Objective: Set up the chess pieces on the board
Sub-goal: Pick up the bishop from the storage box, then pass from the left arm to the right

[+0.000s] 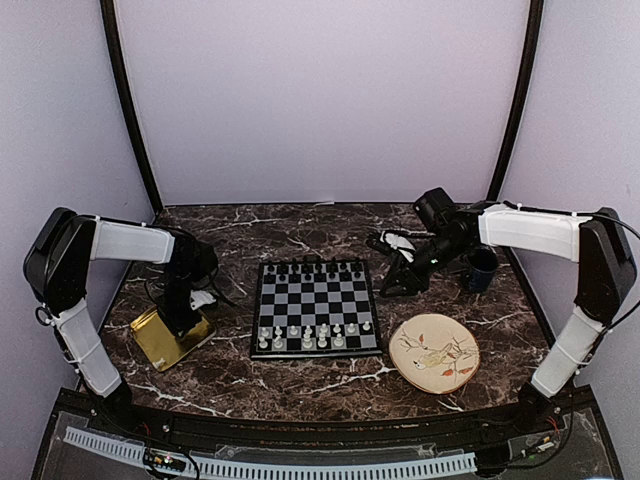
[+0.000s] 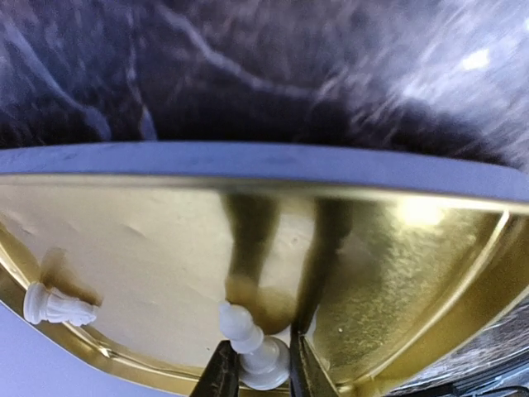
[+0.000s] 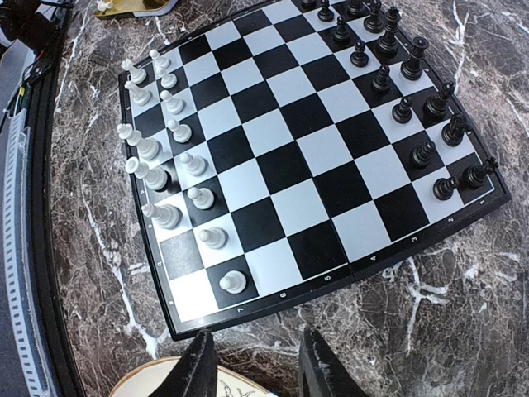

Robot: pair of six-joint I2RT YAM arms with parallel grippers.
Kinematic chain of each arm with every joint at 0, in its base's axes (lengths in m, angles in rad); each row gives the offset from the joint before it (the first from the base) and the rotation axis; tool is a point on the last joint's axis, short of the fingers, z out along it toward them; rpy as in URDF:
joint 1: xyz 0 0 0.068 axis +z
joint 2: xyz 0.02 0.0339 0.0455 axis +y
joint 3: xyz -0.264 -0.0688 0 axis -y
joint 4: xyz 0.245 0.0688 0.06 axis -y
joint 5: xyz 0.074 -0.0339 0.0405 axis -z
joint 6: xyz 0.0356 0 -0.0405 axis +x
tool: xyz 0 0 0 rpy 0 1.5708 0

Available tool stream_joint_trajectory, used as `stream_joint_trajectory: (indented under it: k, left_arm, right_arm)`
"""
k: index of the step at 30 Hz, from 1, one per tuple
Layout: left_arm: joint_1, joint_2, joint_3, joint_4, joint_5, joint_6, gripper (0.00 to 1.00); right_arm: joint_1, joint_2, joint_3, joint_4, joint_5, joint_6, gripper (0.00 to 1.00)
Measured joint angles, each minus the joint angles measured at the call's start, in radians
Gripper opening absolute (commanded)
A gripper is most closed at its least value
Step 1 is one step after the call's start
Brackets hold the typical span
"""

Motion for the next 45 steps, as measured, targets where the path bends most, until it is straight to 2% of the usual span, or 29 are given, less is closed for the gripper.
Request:
stream_joint_trajectory:
  k: [4, 13, 21, 27, 32, 39, 45]
  left_arm:
    - [0.000, -0.051, 0.009, 0.012, 0.031, -0.003, 0.11]
    - [-0.039, -0.320, 0.016, 0.075, 0.139, 0.004, 0.12]
    - [-0.222, -0.463, -0.061, 0.369, 0.361, -0.011, 0.11]
    - [-0.327, -0.463, -0.129, 0.668, 0.449, -0.060, 0.13]
    - [-0.370, -0.397, -0.132, 0.855, 0.496, -0.067, 0.13]
    - [-0.406, -0.269, -0.118, 0.947, 0.517, -0.061, 0.13]
    - [-0.426, -0.242, -0.114, 0.982, 0.526, -0.058, 0.13]
  right_arm:
    - [0.000, 0.011, 0.000, -0.003, 0.000, 0.000, 0.35]
    - [0.000, 0.021, 0.038, -0.024, 0.008, 0.014, 0.35]
    - [0.000, 0.113, 0.271, -0.079, -0.062, 0.059, 0.38]
    - [0.009, 0.287, 0.486, -0.133, -0.197, 0.147, 0.40]
    - [0.040, 0.441, 0.635, -0.194, -0.332, 0.218, 0.42]
    - [0.121, 0.509, 0.692, -0.227, -0.432, 0.289, 0.47]
    - [0.173, 0.509, 0.696, -0.230, -0.455, 0.318, 0.46]
